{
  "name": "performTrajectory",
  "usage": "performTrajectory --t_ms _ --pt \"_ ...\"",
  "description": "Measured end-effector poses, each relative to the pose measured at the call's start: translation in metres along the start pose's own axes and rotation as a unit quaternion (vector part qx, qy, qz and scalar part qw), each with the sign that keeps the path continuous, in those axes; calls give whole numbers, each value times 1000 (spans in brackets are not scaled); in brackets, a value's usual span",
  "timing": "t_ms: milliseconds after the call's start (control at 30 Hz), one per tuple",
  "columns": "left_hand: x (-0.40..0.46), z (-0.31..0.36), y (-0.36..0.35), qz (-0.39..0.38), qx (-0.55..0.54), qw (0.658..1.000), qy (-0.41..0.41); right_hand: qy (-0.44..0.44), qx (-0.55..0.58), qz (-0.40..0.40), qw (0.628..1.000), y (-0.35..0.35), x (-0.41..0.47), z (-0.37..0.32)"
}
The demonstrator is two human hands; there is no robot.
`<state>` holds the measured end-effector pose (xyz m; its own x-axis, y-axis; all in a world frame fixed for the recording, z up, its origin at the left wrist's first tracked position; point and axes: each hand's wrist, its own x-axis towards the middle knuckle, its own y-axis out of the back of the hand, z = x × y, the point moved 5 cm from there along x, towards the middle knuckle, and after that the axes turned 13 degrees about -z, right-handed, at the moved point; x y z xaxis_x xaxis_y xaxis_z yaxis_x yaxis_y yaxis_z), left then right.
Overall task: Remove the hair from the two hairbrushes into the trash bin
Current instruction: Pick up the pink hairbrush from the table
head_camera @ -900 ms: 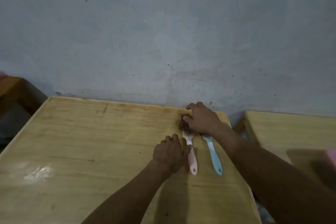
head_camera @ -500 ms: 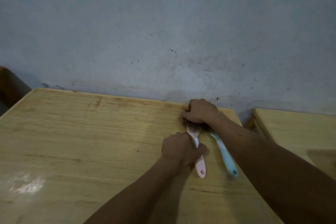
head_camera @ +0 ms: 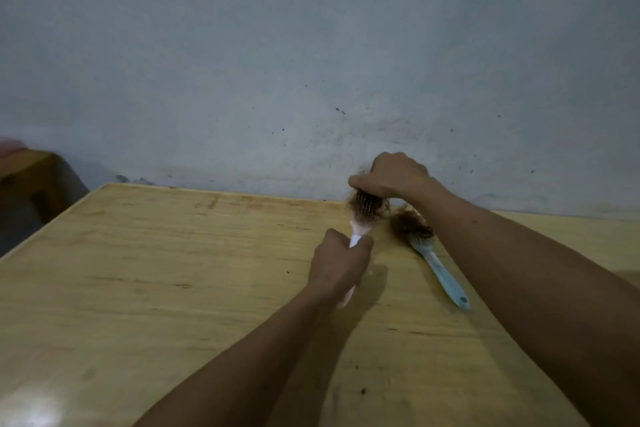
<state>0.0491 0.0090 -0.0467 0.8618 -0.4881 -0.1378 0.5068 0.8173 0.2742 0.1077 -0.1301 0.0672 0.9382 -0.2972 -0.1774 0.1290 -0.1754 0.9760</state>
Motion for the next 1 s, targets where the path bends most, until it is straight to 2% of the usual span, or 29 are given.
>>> performTrajectory --t_ms 133,267,400,567,800,1000 --pt "-35 10 20 11 20 999 -33 21 1 24 999 16 -35 -28" --pt "-68 11 45 61 34 996 -58 55 14 31 998 21 -62 -57" --pt "-102 -3 78 114 64 990 -49 101 61 14 993 19 -77 -89" --pt "-154 -28 135 199 104 974 -22 179 164 -54 969 2 -95 -153" --pt "-243 -70 213 322 179 929 24 274 150 -122 942 -31 -132 -270" --pt "-329 -98 265 382 256 886 63 337 109 -208 912 -56 -181 -355"
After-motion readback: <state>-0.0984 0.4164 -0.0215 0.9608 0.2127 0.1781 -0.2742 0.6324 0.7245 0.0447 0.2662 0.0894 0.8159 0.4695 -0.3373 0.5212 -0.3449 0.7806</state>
